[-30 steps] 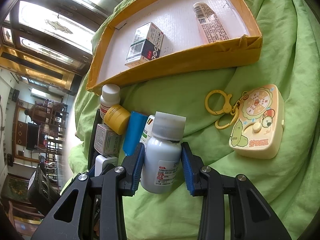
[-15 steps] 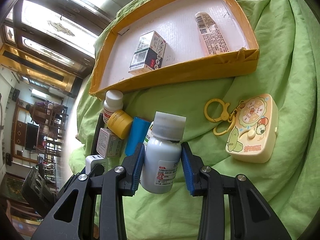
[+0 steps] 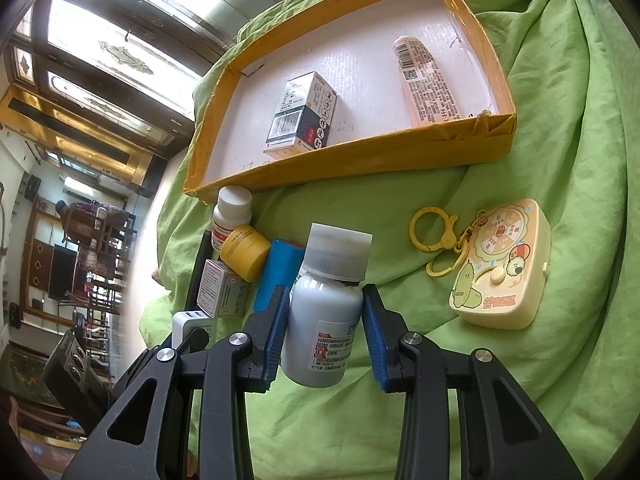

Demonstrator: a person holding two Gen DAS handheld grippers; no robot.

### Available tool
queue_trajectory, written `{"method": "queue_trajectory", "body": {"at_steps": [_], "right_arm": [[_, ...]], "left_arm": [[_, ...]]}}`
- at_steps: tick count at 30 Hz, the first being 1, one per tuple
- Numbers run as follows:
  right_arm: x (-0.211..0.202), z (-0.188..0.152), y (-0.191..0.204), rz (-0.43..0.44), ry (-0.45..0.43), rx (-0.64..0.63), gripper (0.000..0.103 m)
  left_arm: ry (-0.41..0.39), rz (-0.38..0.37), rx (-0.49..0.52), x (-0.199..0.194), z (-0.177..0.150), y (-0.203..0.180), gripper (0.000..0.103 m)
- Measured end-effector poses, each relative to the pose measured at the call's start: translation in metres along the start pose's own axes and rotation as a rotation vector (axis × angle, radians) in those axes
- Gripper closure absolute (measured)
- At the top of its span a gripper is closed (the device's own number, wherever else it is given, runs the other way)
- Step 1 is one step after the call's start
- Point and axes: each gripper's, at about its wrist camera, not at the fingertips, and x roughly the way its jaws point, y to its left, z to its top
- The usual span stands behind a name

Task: Organize rigid objects
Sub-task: 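Lift the white pill bottle and white plug off the duvet, then lower the bottle and plug into the tray and open both tools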

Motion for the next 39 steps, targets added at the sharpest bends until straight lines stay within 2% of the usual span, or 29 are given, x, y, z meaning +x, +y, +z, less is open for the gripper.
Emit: {"method": "queue_trajectory", "body": {"at_steps": [9, 12, 18, 25, 39], "right_arm": [[-0.006, 0.0, 0.005, -0.025, -0.029, -0.022, 0.07], [-0.009, 0.002, 0.007, -0.036, -0.042, -0.031, 0.07], [-0.007, 0.005, 0.007, -0.043, -0.05, -0.03, 0.07], [-0.006, 0.005, 0.007, -0.038, -0.047, -0.031, 0.07], [-0.007, 0.006, 0.007, -0.04, -0.058, -0.033, 0.07]], "left_arm": [[-0.016, -0.001, 0.003, -0.005, 0.014, -0.001, 0.075], [-0.026, -0.016, 0.0, -0.007, 0.022, -0.002, 0.081], [-0.042, -0.034, 0.016, -0.009, 0.033, -0.007, 0.081], [-0.035, -0.035, 0.001, -0.008, 0.028, -0.005, 0.081], [-0.098, -0.09, -0.037, -0.034, 0.051, 0.002, 0.081]]}}
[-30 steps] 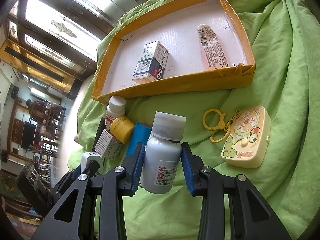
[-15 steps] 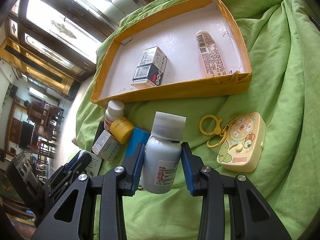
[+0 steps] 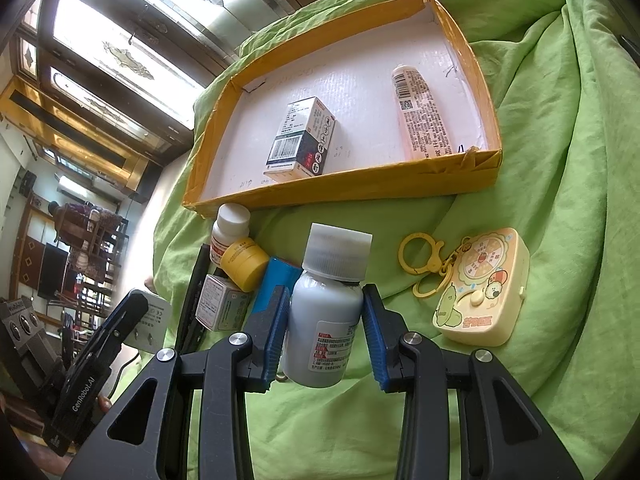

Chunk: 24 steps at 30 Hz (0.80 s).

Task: Organize rigid objects
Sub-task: 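Lower the bottle and plug into the tray and open both tools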

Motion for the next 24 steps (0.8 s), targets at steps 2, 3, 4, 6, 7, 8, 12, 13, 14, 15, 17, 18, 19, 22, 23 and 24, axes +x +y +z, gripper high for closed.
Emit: {"method": "queue_trajectory", "body": {"at_steps": [2, 3, 4, 6, 7, 8, 12, 13, 14, 15, 17, 18, 19, 22, 23, 24], "right_arm": [[-0.002, 0.001, 0.0, -0.007, -0.012, -0.003, 0.07], [-0.004, 0.002, 0.0, -0.012, -0.018, -0.005, 0.07], [-0.004, 0.003, 0.0, -0.016, -0.023, -0.005, 0.07], [-0.005, 0.005, 0.0, -0.018, -0.028, -0.001, 0.07], [-0.005, 0.006, -0.001, -0.017, -0.028, 0.002, 0.07], [-0.004, 0.006, -0.001, -0.018, -0.029, 0.003, 0.07], [-0.006, 0.01, -0.001, -0.029, -0.045, -0.003, 0.07], [-0.008, 0.011, -0.001, -0.033, -0.053, -0.005, 0.07], [-0.009, 0.012, -0.001, -0.038, -0.059, -0.007, 0.07], [-0.01, 0.013, -0.002, -0.041, -0.064, -0.007, 0.07], [-0.011, 0.015, -0.002, -0.043, -0.068, -0.004, 0.07], [-0.011, 0.016, -0.003, -0.042, -0.069, -0.001, 0.07], [-0.01, 0.016, -0.004, -0.042, -0.069, 0.001, 0.07], [-0.011, 0.018, -0.004, -0.041, -0.069, 0.001, 0.07], [-0.011, 0.02, -0.004, -0.04, -0.068, 0.0, 0.07], [-0.012, 0.022, -0.003, -0.041, -0.068, -0.002, 0.07]], "left_arm": [[-0.002, 0.005, 0.004, 0.001, 0.002, 0.0, 0.081], [-0.002, 0.005, 0.003, 0.002, 0.003, 0.0, 0.081], [-0.002, 0.004, 0.002, 0.002, 0.004, 0.0, 0.081], [0.001, 0.001, 0.0, 0.004, 0.005, 0.0, 0.081], [0.002, 0.002, 0.002, 0.006, 0.006, 0.0, 0.081], [0.005, 0.004, 0.006, 0.007, 0.007, -0.001, 0.081], [0.005, 0.006, 0.015, 0.012, 0.016, -0.003, 0.081], [0.003, 0.003, 0.013, 0.013, 0.019, -0.003, 0.081], [0.002, -0.001, 0.01, 0.014, 0.022, -0.004, 0.081], [0.0, -0.005, 0.007, 0.015, 0.025, -0.004, 0.081], [-0.005, -0.009, 0.007, 0.018, 0.031, -0.005, 0.081], [-0.007, -0.01, 0.009, 0.019, 0.034, -0.006, 0.081], [-0.009, -0.011, 0.014, 0.02, 0.036, -0.007, 0.081], [-0.011, -0.01, 0.032, 0.024, 0.043, -0.012, 0.081], [-0.011, -0.007, 0.04, 0.026, 0.045, -0.013, 0.081], [-0.011, -0.004, 0.048, 0.028, 0.046, -0.013, 0.081]]}}
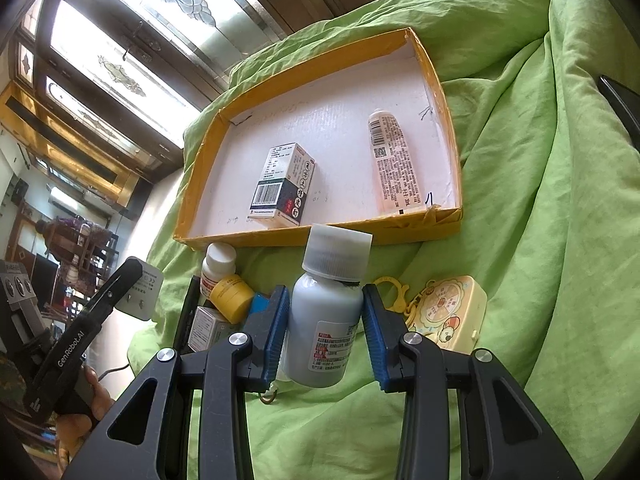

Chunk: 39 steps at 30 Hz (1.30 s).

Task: Organize rigid objects
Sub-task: 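Lower the bottle and plug into the tray and open both tools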

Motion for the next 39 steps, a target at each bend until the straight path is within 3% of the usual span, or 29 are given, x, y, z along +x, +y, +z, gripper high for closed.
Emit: {"method": "queue_trajectory", "body": {"at_steps": [16, 28, 39], "right_arm": [[0.005, 0.057, 0.013, -0.034, -0.037, -0.046, 0.07], [0.041, 0.088, 0.007, -0.057, 0.021, -0.049, 0.07], [0.07, 0.084, 0.005, -0.087, 0.096, -0.083, 0.07]], "left_arm": [[0.015, 0.047, 0.072, 0.04, 0.03, -0.007, 0.081], [0.047, 0.074, 0.066, 0.082, 0.057, 0.003, 0.081], [0.108, 0.107, 0.052, 0.123, 0.055, 0.011, 0.081]]}}
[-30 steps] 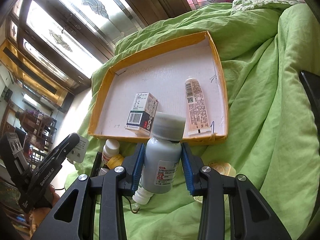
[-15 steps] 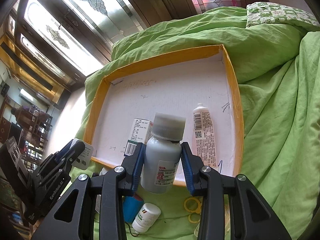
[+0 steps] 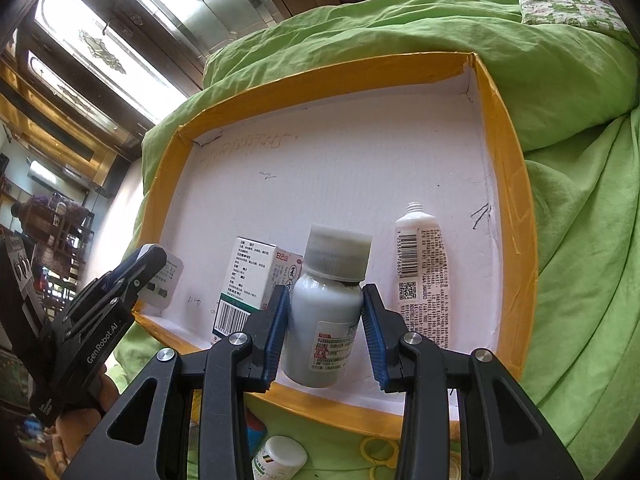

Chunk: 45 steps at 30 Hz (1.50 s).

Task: Organize rigid objects
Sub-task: 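Lower the bottle and plug into the tray and open both tools, then grasp a black pen with the left tool while the right tool approaches the white bottle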

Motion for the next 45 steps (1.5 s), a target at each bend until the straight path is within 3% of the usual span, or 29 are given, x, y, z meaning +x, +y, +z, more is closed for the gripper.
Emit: {"method": "queue_trajectory", "body": {"at_steps": [9, 21, 23, 25, 28, 37, 40, 45], "right_arm": [[0.006, -0.001, -0.007, -0.123, 0.008, -0.032, 0.071], [-0.001, 0.0, -0.02, -0.082, 0.0, 0.004, 0.07], [-0.002, 0.001, -0.022, -0.073, -0.003, 0.013, 0.07], [-0.006, 0.0, -0.023, -0.068, -0.012, 0.012, 0.07], [-0.012, -0.001, -0.022, -0.061, -0.032, 0.006, 0.065], [-0.041, -0.009, -0.023, -0.028, -0.117, 0.032, 0.05], [-0.051, -0.013, -0.021, -0.035, -0.143, 0.029, 0.045], [-0.065, -0.02, -0.013, -0.034, -0.199, 0.022, 0.039]], "left_arm": [[0.006, 0.044, 0.029, 0.009, -0.006, -0.002, 0.081], [0.011, 0.064, 0.03, 0.008, -0.009, 0.001, 0.079], [0.012, 0.067, 0.021, 0.007, -0.01, 0.002, 0.073], [0.001, 0.073, 0.012, 0.004, -0.01, 0.003, 0.051], [-0.034, 0.081, 0.001, -0.006, -0.01, 0.004, 0.039], [-0.064, 0.1, 0.039, -0.035, -0.009, -0.004, 0.035], [-0.078, 0.107, 0.055, -0.046, -0.013, -0.007, 0.029], [-0.084, 0.116, 0.051, -0.065, -0.03, -0.006, 0.029]]}}
